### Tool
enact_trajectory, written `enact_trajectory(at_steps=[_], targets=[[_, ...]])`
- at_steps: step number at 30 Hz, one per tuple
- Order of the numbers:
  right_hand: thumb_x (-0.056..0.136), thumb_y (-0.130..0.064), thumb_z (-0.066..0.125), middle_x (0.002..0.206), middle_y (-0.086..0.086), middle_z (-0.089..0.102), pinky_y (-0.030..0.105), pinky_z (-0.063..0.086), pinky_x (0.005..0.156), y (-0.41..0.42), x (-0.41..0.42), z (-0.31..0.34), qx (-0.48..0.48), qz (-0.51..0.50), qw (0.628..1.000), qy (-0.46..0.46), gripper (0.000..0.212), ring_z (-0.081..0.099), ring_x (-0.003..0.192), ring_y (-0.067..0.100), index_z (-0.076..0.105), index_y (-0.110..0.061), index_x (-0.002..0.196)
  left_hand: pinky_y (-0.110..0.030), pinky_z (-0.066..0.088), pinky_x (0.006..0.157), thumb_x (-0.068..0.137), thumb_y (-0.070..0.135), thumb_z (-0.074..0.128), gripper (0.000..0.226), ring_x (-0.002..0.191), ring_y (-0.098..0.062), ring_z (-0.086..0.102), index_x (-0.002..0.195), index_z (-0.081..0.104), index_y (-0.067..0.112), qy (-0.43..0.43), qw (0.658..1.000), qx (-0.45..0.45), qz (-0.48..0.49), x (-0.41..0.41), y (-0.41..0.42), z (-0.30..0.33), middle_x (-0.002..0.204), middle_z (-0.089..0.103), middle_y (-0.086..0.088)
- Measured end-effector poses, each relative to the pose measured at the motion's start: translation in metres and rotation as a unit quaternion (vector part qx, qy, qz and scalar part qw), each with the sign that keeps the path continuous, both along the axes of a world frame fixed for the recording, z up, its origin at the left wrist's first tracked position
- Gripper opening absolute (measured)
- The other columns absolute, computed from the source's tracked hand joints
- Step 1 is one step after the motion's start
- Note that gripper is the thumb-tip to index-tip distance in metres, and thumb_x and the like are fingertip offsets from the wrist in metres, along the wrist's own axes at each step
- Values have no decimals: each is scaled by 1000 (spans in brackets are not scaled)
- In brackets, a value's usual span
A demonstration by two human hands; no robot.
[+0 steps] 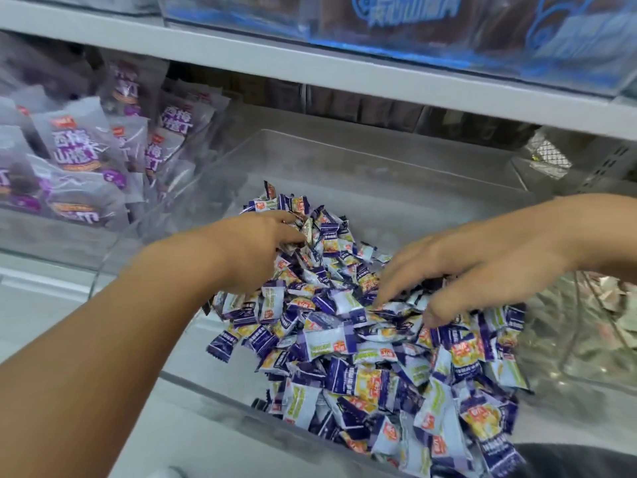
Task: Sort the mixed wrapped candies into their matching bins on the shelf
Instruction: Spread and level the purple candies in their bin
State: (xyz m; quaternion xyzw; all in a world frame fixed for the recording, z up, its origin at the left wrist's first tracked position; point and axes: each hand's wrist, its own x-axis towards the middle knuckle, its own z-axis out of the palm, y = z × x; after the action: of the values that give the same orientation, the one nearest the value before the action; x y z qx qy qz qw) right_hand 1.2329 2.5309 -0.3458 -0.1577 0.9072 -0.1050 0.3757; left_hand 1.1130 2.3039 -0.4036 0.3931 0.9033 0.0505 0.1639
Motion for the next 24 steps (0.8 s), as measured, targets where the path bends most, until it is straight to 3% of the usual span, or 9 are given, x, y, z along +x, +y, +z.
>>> enact_trajectory(at_steps=[5,7,9,10,12,15,19,22,24], targets=[[92,-59,36,137,-25,55,29,33,115,-5,-15,-5,7,-39,999,20,54,48,126,-7,63,-33,132,-30,22,117,99,24,52,44,144,-15,29,143,48,33,14,998,53,-14,9,-3,11,157,30,7],[101,-50,42,136,-20,57,30,37,111,-19,-26,-9,19,-11,995,95,43,51,124,-1,60,-31,134,-30,37,108,91,33,66,39,125,-13,46,129,60,34,53,993,100,-30,15,-4,19,137,49,7],[103,-35,46,136,-12,57,30,37,109,-41,-37,-16,0,8,991,134,36,51,123,6,56,-29,137,-28,47,83,82,32,75,20,92,-7,56,101,70,35,63,991,118,-18,21,-5,26,103,61,11],[103,-33,48,136,-9,57,32,38,108,-53,-40,-20,-13,6,992,122,38,52,122,9,52,-31,140,-24,46,70,81,28,75,10,78,-3,56,88,71,33,47,994,99,-2,23,-7,29,87,62,12],[100,-36,50,140,-4,50,31,34,109,-69,-46,-32,2,18,998,68,52,47,124,13,36,-39,150,-23,48,63,85,22,69,10,68,-4,60,83,69,32,-25,999,12,30,26,-12,31,75,63,13],[95,-49,52,151,-5,33,30,26,111,-65,-47,-39,55,29,998,0,70,31,137,13,13,-49,154,-26,54,79,93,22,60,23,85,-12,66,105,65,41,-103,989,-95,43,31,-17,30,101,64,15],[82,-61,61,150,-23,37,34,28,118,-41,-37,-34,-19,3,999,-46,65,34,139,2,39,-53,143,-30,36,108,98,29,54,66,137,-19,41,152,21,46,-72,979,-188,15,34,-16,26,157,31,10],[70,-82,59,120,-19,65,29,42,102,-39,-17,-46,-20,27,999,-31,52,58,111,1,65,-52,112,-32,32,110,100,29,51,69,144,-22,30,155,12,44,-69,979,-191,13,34,-12,23,163,17,6],[67,-94,42,100,-6,69,31,44,93,-42,-1,-46,-15,78,996,41,72,60,97,10,74,-35,94,-32,33,109,100,32,53,69,144,-22,30,155,12,42,-80,980,-183,19,34,-11,25,163,18,6]])
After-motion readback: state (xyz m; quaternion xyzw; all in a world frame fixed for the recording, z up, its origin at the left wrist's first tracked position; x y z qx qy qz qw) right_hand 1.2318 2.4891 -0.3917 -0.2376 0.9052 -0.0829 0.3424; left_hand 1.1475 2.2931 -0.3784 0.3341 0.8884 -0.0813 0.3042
